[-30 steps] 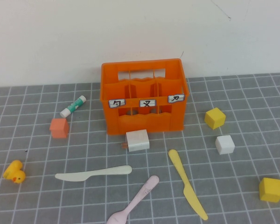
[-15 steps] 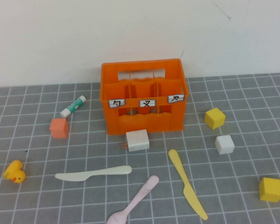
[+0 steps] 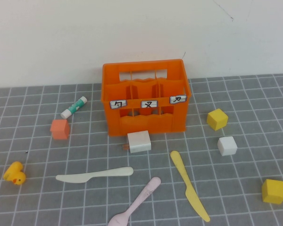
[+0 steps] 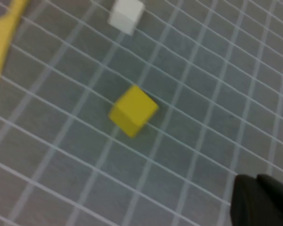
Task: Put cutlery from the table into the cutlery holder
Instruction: Pick up the knife
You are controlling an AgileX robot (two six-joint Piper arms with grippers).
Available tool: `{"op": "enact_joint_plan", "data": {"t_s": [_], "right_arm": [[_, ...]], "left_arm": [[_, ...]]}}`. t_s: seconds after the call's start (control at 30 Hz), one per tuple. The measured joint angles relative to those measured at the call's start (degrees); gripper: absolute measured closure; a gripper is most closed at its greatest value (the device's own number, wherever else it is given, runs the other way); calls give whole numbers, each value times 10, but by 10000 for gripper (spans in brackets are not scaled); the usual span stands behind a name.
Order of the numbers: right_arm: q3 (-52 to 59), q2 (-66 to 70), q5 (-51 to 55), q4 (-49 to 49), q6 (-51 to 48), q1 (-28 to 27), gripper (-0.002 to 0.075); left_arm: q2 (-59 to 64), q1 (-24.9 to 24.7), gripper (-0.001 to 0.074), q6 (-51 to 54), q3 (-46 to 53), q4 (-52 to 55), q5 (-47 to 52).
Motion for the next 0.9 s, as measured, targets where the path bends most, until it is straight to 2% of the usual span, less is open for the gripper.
{"op": "enact_joint_plan", "data": {"t_s": [0.2,0.4,0.53,0.6,0.73,0.9], "right_arm": [[25,1,-8,98,-67,0,729],[70,1,-33,162,-122,0,729],[74,1,-46,191,-154,0,729],[75,1,-47,194,-158,0,729],[75,1,-49,198,-161,0,729],[75,1,-51,200,-164,0,729]], "left_arm": [[177,0,736,181,-124,-109,133],[336,0,736,290,-218,-209,152],[433,-3,736,302,-287,-252,160],[470,-11,736,303,-311,-253,163],[572,-70,736,302,-382,-191,165],[649,-142,736,287,-417,-90,169]]}}
